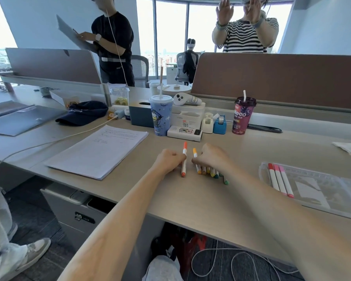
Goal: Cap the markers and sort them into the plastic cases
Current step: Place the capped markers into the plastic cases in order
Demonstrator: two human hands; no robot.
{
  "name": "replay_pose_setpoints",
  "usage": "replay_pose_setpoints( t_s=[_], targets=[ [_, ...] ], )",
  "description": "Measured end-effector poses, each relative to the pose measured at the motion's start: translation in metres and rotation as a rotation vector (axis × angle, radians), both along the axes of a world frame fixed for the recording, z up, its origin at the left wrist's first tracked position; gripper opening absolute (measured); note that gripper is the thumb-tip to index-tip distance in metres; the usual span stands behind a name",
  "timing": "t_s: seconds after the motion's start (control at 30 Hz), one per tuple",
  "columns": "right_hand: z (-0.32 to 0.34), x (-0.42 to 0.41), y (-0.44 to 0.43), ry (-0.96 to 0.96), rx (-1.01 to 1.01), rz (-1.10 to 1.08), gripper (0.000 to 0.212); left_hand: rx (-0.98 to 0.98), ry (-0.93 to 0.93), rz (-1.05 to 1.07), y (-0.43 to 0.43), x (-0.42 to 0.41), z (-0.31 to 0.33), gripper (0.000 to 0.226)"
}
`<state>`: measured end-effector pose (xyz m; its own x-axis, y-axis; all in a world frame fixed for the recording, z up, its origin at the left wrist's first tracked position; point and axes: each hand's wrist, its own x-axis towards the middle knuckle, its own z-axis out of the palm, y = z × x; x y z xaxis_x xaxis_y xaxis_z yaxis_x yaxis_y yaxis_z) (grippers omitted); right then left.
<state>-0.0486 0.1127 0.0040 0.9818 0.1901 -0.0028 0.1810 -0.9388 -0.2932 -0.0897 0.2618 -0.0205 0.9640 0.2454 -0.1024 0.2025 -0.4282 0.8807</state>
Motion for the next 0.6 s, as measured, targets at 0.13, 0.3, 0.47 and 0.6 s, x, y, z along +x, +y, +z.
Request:
replay_pose_setpoints(
  t_s=[0.13,0.3,0.47,0.6],
  targets=[
    [0.0,0.003,-0.006,0.016,0.058,-0.036,0.039,0.014,0.011,-0.005,-0.003,-0.001,0.002,0.021],
    [0.003,0.007,-0.021,0.063,0.291,-0.092,0.043,0.03,0.043,-0.026,-0.007,0.0,0.006,0.024],
    [0.006,0.006,-0.045,0.103,0.459,-0.094,0.043,0.035,0.064,-0.039,-0.023,-0.003,0.018,0.024],
    [0.009,0.0,-0.071,0.129,0.554,-0.115,0.034,0.015,0.035,-0.07,-0.045,-0.003,0.024,0.026]
  ],
)
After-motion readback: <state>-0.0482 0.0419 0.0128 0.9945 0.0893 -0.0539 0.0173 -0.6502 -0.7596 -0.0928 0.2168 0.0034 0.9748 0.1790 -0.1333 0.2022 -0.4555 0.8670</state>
